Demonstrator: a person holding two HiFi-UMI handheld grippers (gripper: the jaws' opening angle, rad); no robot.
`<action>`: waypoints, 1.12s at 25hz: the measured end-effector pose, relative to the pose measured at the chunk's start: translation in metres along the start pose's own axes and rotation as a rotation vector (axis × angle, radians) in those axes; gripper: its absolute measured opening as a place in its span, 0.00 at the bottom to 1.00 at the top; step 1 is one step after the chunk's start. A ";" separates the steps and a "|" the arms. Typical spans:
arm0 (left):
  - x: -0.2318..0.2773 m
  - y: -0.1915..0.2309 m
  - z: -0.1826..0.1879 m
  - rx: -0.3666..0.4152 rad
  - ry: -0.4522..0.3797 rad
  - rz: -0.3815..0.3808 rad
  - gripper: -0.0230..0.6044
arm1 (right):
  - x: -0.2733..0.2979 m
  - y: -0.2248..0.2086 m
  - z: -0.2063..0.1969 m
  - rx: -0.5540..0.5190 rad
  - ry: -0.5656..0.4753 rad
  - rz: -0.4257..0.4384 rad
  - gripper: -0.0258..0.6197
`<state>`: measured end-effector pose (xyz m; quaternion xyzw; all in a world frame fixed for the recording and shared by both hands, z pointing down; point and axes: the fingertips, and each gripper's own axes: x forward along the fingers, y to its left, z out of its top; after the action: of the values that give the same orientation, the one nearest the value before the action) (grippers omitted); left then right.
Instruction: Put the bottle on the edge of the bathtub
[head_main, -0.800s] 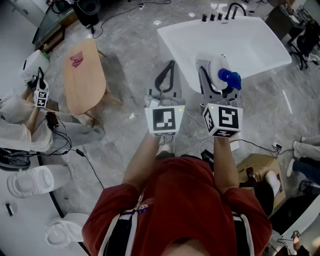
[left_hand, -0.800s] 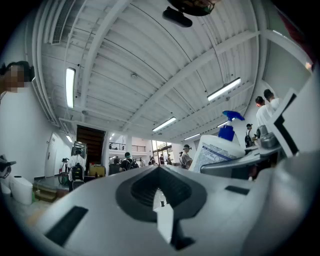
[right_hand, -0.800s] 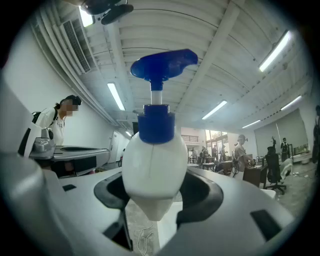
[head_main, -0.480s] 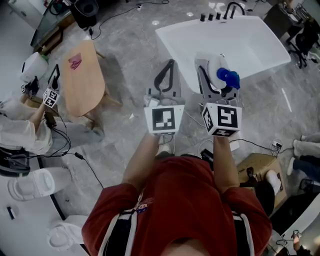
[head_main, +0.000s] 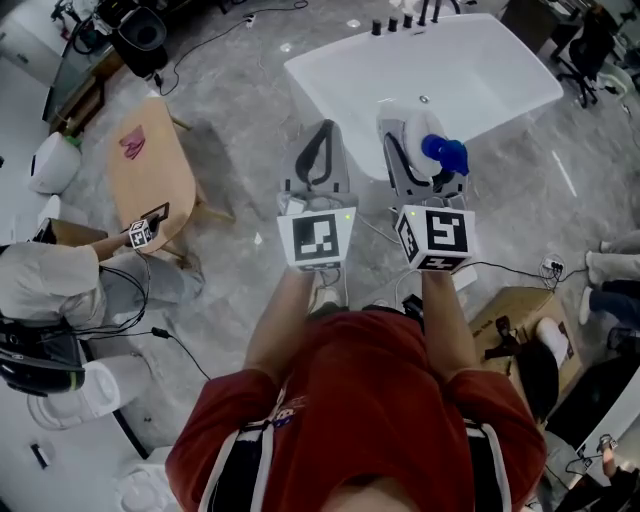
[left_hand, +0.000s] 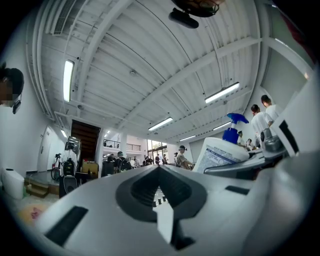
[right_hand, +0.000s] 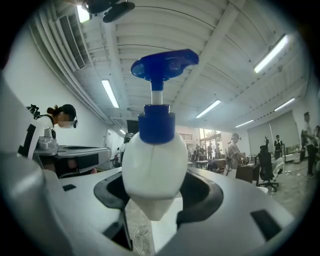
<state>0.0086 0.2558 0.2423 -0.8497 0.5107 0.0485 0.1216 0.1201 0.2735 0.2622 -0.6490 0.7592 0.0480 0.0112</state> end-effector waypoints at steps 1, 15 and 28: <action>0.000 -0.004 0.001 -0.010 -0.001 0.003 0.06 | -0.003 -0.004 -0.001 0.001 0.001 -0.004 0.45; -0.019 -0.060 0.003 0.017 0.020 0.095 0.06 | -0.044 -0.050 -0.019 0.077 0.000 0.059 0.46; -0.019 -0.079 -0.001 0.037 0.033 0.176 0.06 | -0.043 -0.067 -0.034 0.122 0.004 0.138 0.45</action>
<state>0.0687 0.3072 0.2596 -0.7999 0.5862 0.0355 0.1238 0.1943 0.3021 0.2960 -0.5934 0.8036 0.0012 0.0458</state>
